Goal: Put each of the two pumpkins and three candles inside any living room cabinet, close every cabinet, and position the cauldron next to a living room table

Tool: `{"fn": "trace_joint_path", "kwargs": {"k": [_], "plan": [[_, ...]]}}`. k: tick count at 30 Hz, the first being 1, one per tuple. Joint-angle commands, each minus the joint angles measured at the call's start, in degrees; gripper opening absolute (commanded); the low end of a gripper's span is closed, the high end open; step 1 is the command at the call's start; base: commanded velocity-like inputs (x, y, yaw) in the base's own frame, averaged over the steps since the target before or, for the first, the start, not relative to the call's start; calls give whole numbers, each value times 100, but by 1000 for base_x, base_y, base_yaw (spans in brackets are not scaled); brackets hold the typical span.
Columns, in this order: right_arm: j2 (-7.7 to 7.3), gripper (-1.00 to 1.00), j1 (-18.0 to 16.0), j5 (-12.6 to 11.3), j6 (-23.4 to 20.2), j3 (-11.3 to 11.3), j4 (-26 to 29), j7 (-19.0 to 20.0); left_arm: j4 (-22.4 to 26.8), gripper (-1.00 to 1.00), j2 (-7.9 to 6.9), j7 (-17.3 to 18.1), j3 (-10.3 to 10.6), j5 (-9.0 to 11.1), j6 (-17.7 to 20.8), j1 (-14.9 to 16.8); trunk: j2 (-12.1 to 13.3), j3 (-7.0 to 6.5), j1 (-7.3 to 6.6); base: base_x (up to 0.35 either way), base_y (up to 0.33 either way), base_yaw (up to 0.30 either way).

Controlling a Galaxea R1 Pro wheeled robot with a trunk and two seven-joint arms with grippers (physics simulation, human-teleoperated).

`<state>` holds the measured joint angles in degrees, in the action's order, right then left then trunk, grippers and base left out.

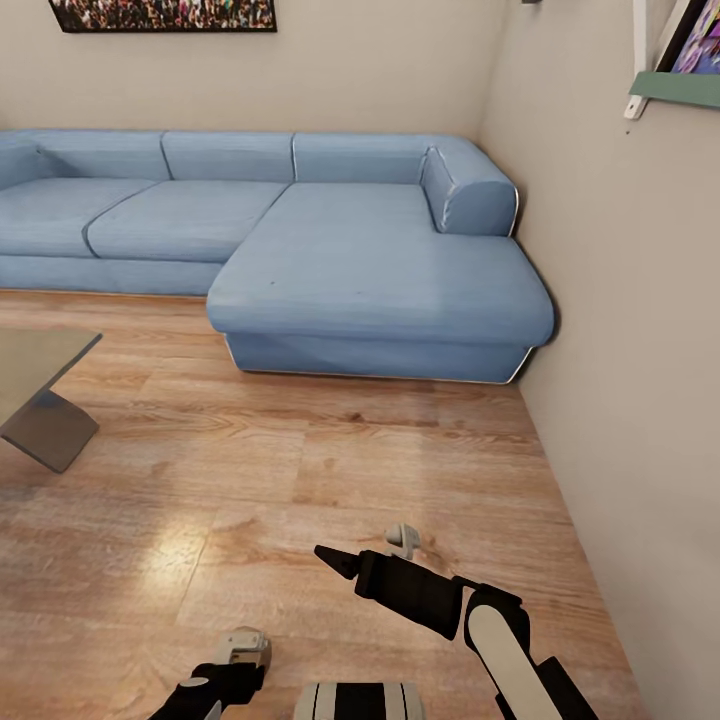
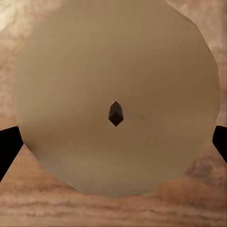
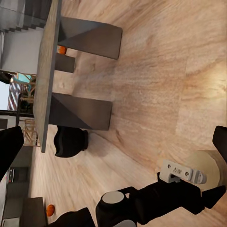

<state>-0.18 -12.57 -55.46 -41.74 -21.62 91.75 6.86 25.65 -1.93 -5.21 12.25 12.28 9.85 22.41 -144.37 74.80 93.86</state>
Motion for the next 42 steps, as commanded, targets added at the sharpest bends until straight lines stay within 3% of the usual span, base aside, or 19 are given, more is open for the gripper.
{"fn": "trace_joint_path", "kwargs": {"k": [1,42], "plan": [[0,100,0,0,0,0,-1,0,1,100,0,1,12,1,0,0,0,0,0,11,0,0],[17,100,0,0,0,-18,-5,-44,1,100,-2,0,40,2,-1,0,0,0,0,27,16,0]]}}
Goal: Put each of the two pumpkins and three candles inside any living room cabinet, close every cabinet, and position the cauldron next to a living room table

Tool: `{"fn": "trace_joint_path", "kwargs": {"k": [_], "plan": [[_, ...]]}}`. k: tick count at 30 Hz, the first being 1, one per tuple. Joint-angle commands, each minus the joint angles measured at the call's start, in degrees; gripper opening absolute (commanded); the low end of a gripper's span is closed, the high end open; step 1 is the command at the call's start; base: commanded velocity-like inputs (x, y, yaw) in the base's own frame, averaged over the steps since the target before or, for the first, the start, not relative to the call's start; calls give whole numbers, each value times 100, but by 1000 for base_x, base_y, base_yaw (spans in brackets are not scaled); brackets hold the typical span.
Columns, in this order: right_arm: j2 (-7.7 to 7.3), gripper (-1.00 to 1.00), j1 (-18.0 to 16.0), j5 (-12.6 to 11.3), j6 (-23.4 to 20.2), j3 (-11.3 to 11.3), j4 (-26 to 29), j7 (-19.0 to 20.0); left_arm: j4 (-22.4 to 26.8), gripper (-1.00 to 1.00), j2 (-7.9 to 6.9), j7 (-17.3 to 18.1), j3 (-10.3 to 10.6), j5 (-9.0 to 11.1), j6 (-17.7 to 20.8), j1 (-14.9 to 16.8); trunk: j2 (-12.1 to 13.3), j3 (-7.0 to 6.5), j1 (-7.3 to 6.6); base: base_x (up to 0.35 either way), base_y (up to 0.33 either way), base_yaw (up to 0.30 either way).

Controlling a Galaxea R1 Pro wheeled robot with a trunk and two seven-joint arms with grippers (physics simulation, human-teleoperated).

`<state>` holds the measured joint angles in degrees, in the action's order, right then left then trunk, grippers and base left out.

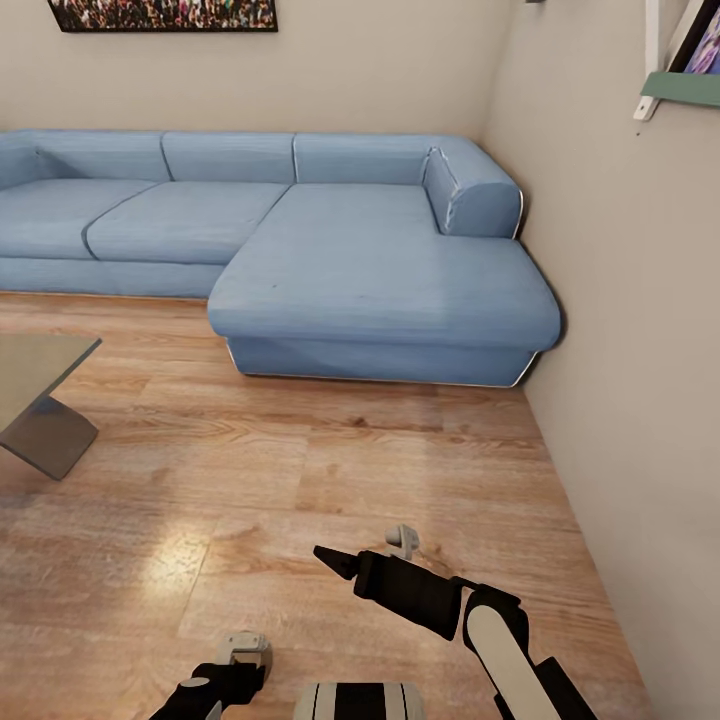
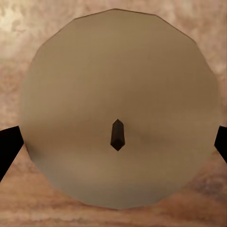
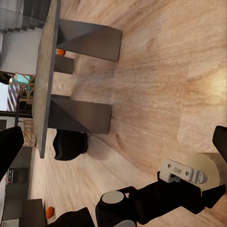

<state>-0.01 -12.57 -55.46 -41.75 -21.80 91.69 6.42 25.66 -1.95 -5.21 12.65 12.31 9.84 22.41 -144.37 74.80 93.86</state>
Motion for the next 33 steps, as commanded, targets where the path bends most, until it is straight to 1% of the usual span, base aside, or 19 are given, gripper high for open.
{"fn": "trace_joint_path", "kwargs": {"k": [1,8,11,33], "plan": [[0,100,0,0,0,0,-1,0,-1,100,1,-1,0,-1,0,0,0,0,0,4,3,0],[1,100,0,0,0,0,1,0,-1,100,-1,2,-2,-1,-10,0,0,0,0,1,1,0],[1,100,0,0,0,0,-1,0,0,100,-1,2,0,-1,-16,0,-4,66,8,0,0,0],[1,100,0,0,0,0,-2,0,-1,100,0,1,-2,-1,-18,0,-4,66,8,0,0,0]]}}
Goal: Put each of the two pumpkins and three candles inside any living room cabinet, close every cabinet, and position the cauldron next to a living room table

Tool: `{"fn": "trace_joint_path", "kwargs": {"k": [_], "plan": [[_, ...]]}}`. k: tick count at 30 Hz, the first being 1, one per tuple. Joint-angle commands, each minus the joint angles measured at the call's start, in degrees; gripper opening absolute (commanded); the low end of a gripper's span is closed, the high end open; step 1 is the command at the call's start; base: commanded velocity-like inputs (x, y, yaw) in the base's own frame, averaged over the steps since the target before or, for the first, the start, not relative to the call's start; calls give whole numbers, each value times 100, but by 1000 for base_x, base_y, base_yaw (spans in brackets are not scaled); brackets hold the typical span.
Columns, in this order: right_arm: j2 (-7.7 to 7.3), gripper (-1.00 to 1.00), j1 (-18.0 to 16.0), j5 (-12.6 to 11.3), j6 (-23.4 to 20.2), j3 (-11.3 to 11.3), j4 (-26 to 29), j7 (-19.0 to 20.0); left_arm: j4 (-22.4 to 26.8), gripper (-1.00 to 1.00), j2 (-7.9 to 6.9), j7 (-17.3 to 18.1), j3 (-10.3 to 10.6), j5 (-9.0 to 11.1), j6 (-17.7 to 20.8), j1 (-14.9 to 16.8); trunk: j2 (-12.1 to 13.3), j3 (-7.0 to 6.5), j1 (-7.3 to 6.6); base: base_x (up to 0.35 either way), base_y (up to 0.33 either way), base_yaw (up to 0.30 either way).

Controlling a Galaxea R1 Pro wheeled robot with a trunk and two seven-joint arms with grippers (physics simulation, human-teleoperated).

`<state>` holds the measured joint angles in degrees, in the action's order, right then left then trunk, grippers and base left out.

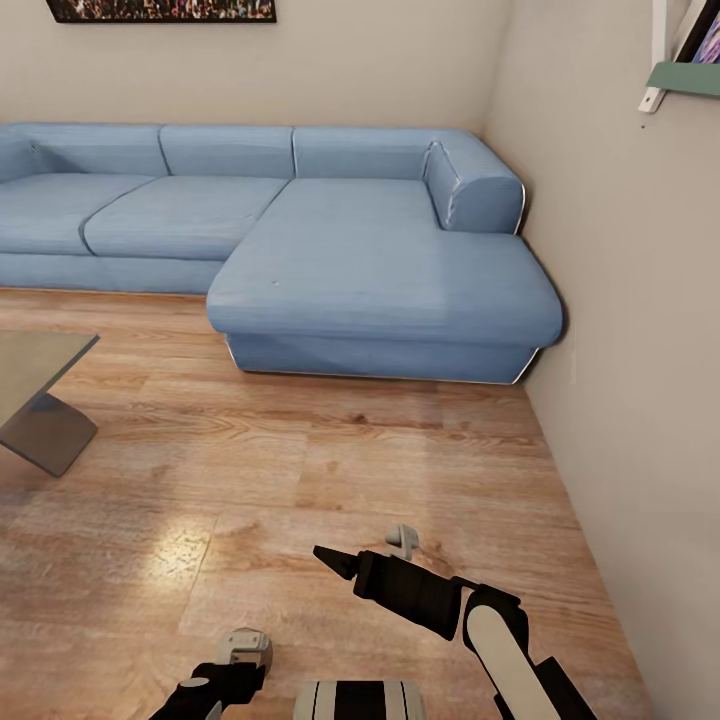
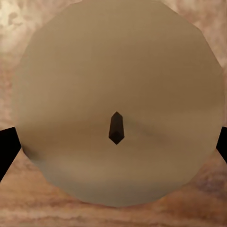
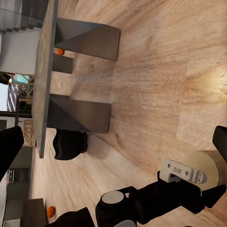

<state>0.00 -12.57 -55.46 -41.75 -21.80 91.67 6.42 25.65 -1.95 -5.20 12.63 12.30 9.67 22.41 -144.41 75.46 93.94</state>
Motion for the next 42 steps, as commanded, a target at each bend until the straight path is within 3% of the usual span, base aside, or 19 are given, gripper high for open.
{"fn": "trace_joint_path", "kwargs": {"k": [1,3,4,28,42], "plan": [[0,100,0,0,0,0,0,0,-3,100,-3,1,0,0,0,0,0,0,0,0,0,0],[4,100,0,0,0,0,0,0,-5,100,-2,1,-1,0,0,0,0,0,0,0,0,0],[6,100,0,0,0,0,0,0,-3,-100,-3,-1,-1,0,0,0,0,0,0,0,0,0],[9,100,0,0,4,0,0,-6,1,-100,1,-7,-21,17,6,0,0,0,0,0,0,0],[18,100,0,0,0,14,-7,-131,-2,-100,1,-7,-28,26,44,0,19,-310,-36,0,0,0]]}}
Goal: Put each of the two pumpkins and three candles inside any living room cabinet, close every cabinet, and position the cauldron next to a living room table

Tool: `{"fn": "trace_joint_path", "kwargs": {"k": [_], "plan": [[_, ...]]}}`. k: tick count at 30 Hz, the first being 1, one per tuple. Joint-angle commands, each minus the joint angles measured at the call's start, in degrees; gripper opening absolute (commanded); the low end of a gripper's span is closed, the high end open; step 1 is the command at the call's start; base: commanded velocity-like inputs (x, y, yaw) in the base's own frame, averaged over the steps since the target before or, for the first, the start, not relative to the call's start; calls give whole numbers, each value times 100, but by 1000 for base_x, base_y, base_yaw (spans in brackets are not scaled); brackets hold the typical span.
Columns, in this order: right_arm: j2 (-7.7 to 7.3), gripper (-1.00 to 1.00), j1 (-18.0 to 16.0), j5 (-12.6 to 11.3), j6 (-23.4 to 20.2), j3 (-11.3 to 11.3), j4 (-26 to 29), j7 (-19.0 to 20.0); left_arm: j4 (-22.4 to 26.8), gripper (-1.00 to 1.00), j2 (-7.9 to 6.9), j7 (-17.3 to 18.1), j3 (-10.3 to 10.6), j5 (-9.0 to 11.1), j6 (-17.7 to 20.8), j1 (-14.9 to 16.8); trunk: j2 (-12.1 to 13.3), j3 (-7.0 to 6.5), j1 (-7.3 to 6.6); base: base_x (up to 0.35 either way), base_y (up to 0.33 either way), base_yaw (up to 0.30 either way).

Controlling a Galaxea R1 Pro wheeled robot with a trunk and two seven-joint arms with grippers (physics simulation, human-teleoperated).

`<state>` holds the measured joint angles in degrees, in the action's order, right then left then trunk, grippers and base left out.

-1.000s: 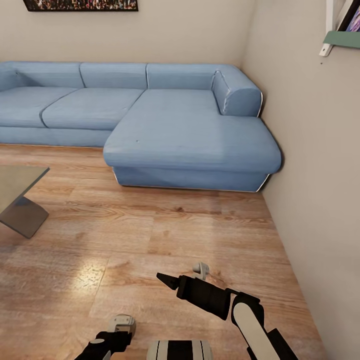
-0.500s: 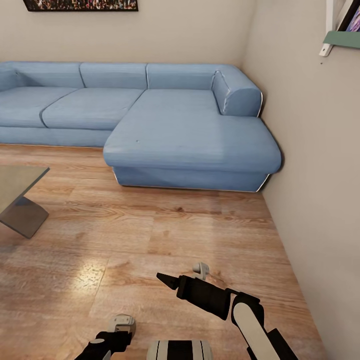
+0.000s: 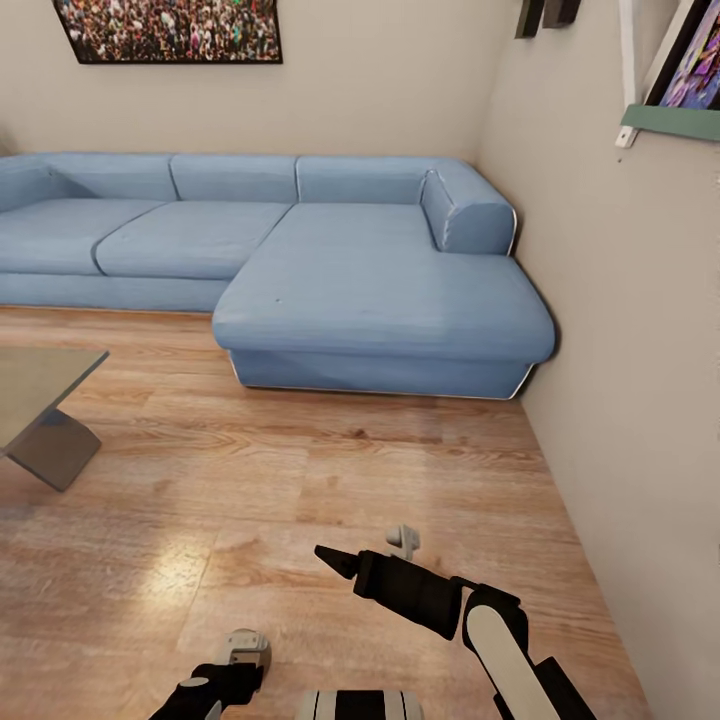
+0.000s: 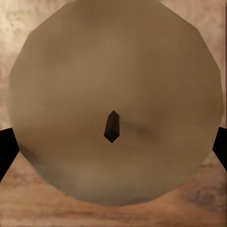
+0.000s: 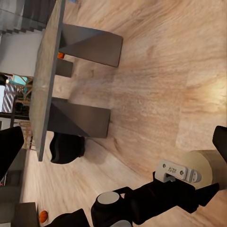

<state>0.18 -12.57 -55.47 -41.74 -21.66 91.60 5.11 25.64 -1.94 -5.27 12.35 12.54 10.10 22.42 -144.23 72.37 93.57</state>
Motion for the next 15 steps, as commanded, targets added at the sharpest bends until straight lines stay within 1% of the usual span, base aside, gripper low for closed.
{"fn": "trace_joint_path", "kwargs": {"k": [1,6,8,11,12,13,15], "plan": [[0,100,0,1,3,13,-1,0,-2,-100,0,-2,-1,6,10,-1,2,-23,-2,0,0,0],[-22,100,0,1,7,52,-2,-95,14,-100,-4,-21,-9,16,112,-1,8,-134,-15,0,0,0],[-7,100,0,1,8,61,-2,-473,74,-100,-14,-17,-23,24,441,-1,11,-178,-20,0,0,0],[23,100,0,-6,8,57,-2,-1343,303,-100,-42,-11,-74,32,852,-1,15,-244,-28,0,0,0],[34,100,0,-11,5,35,-2,-1797,421,-100,-56,-10,-157,35,1012,-1,16,-266,-31,0,0,0],[41,100,0,-13,3,23,-2,-2034,484,-100,-64,-10,-233,36,1114,-1,18,-289,-33,0,0,0],[48,100,0,-15,2,16,-2,-2368,617,-100,-77,-10,-460,37,1346,-1,20,-333,-38,0,0,0]]}}
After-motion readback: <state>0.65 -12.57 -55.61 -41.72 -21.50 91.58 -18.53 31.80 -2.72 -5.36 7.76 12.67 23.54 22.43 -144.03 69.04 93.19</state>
